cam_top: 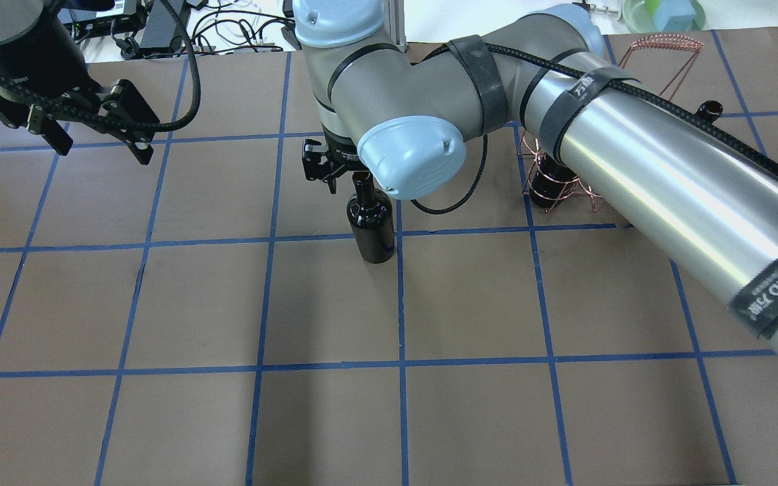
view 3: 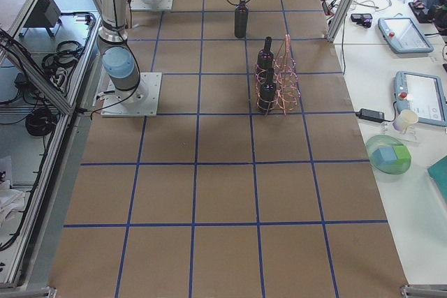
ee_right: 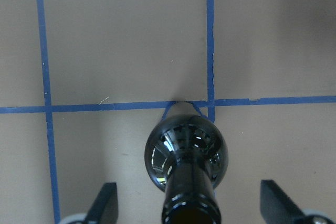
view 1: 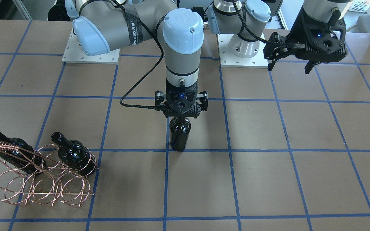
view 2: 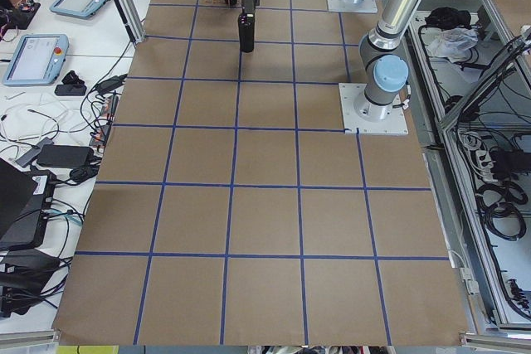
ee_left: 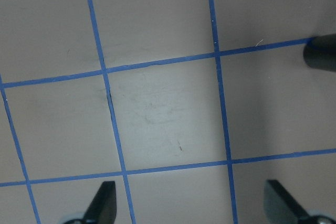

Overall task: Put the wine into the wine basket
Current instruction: 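Lower the right gripper and close it around the bottle's neck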

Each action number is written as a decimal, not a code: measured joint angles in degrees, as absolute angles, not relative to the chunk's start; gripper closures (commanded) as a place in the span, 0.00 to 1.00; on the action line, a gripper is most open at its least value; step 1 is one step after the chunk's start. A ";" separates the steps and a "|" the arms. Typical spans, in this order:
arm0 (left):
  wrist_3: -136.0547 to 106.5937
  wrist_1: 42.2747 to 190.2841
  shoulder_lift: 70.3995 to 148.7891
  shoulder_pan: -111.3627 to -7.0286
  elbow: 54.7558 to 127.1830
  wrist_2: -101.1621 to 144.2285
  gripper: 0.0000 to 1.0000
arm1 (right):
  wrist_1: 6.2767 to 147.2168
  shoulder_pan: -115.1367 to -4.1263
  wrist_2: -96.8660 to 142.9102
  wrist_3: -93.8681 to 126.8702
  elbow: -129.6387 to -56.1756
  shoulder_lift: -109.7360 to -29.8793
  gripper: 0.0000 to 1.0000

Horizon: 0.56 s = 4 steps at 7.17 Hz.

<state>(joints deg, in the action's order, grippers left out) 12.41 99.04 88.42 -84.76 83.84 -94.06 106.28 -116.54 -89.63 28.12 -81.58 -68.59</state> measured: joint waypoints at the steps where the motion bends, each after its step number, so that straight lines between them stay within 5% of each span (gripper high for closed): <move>1: 12.37 99.09 88.54 -84.58 84.11 -91.73 0.00 | 106.22 -116.54 -89.57 28.29 -81.73 -68.33 0.30; 4: 12.25 98.98 88.60 -84.61 85.65 -90.48 0.00 | 106.31 -116.54 -89.30 28.32 -81.82 -68.12 0.44</move>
